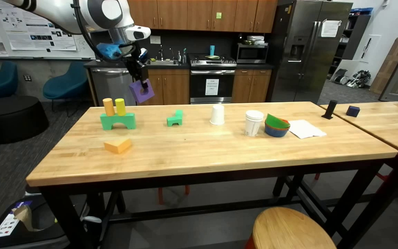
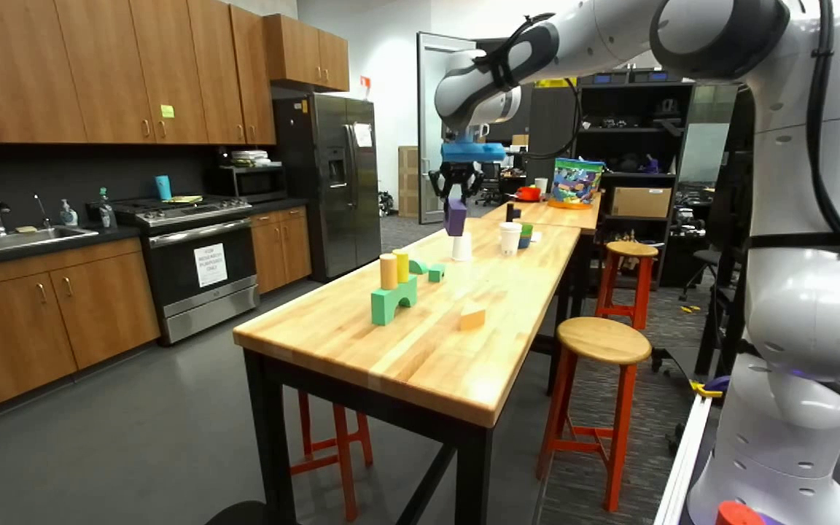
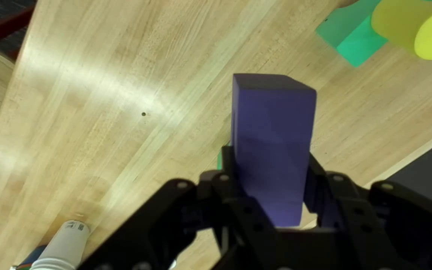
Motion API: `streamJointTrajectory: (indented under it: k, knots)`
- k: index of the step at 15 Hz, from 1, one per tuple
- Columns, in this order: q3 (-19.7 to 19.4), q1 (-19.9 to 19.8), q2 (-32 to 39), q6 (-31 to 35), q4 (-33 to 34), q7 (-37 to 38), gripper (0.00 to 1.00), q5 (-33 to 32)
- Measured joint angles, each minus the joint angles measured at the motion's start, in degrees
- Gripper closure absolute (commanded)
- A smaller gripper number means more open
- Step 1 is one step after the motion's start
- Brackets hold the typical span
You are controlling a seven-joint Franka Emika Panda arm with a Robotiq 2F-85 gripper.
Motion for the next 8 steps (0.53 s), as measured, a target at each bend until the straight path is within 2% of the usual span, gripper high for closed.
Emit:
streamJointTrajectory:
  k: [8]
  knots:
    - [2.11, -0.01, 1.51, -0.1, -0.04, -0.85, 0.84, 5.13]
